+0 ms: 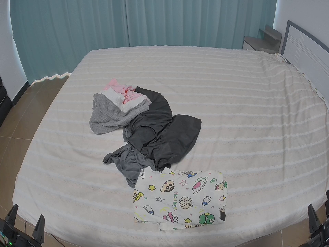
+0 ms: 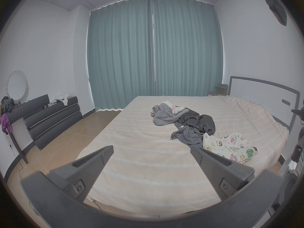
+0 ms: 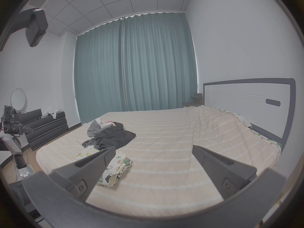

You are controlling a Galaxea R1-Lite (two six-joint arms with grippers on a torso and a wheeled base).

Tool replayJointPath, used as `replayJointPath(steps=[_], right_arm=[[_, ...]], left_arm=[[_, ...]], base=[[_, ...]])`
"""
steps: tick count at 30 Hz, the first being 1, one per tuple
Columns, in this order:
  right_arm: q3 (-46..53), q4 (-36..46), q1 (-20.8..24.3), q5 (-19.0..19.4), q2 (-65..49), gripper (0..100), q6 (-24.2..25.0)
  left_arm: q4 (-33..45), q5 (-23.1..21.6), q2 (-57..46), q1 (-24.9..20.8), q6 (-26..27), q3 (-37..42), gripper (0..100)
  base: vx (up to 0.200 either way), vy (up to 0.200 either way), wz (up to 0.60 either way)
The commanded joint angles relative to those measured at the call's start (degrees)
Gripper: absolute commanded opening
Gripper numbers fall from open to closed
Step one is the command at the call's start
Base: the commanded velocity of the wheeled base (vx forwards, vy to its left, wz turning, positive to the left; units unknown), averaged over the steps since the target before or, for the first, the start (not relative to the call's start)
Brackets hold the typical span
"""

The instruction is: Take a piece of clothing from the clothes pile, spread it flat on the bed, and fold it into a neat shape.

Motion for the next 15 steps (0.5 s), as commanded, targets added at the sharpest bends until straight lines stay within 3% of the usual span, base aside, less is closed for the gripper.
replayJointPath(steps=[1, 15], right_arm=[[1.0, 0.0, 0.0, 0.2, -0.7, 100, -0.2], [1.0, 0.0, 0.0, 1.9, -0.7, 100, 0.4]], left_arm=[[0.0, 0.0, 0.2, 0.0, 0.0, 0.7, 100], [0.0, 0.0, 0.2, 0.1, 0.0, 0.7, 100]], base=[[0.0, 0.0, 0.0], [0.0, 0.0, 0.0]])
